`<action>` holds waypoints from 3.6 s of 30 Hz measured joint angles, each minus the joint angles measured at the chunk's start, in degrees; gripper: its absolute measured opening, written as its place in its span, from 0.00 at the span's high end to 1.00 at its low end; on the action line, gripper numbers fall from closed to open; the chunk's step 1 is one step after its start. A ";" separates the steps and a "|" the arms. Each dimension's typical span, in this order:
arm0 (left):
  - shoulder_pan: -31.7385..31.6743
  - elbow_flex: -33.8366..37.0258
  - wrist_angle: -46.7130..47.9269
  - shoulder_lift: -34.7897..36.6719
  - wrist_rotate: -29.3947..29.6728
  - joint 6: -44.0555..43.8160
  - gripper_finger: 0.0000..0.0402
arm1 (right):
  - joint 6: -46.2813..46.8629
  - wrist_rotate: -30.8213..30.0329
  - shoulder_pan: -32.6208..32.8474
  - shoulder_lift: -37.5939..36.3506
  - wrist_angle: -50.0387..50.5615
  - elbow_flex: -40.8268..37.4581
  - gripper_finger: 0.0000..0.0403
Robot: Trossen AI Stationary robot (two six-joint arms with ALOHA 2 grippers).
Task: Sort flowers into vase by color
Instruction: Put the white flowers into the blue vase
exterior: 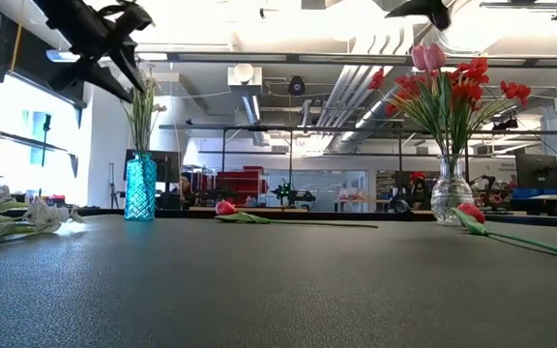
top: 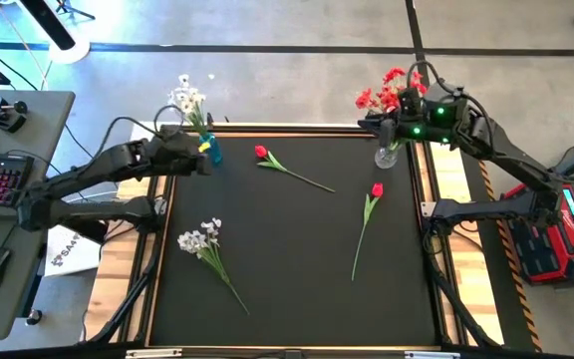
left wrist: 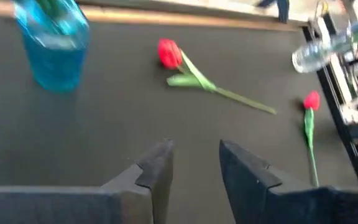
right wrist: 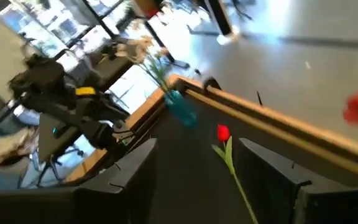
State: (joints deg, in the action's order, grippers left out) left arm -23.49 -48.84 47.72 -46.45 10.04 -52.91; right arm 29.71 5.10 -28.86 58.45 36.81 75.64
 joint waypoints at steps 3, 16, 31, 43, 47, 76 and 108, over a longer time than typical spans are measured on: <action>4.17 0.00 -0.15 -2.01 -3.56 -4.91 0.75 | -4.34 2.36 0.64 -1.36 -4.21 0.00 0.49; 33.31 0.00 -1.22 -6.21 -5.87 -37.59 0.87 | -4.85 0.94 0.28 -7.04 -9.45 0.04 0.49; 56.62 0.00 -3.89 -22.87 -5.53 -70.08 0.84 | -8.14 0.90 0.28 -7.13 -1.72 0.04 0.49; 54.20 0.02 -7.56 -32.65 -8.35 -75.30 0.50 | -8.36 2.09 0.28 -7.10 0.15 0.04 0.36; 53.12 0.02 -5.09 -35.63 -12.08 -76.97 0.38 | -8.36 2.15 0.28 -7.10 1.96 0.03 0.31; 48.58 0.53 -7.08 -47.24 -13.55 -77.80 0.72 | -10.69 2.19 0.28 -7.10 3.70 0.02 0.28; 26.38 -2.73 -11.67 -21.85 33.99 -13.10 0.98 | -17.98 1.95 0.28 -7.05 -5.59 0.00 0.35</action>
State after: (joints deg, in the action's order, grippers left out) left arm 2.88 -51.57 36.05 -68.29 44.04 -66.01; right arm 11.73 7.05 -28.58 51.40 31.21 75.64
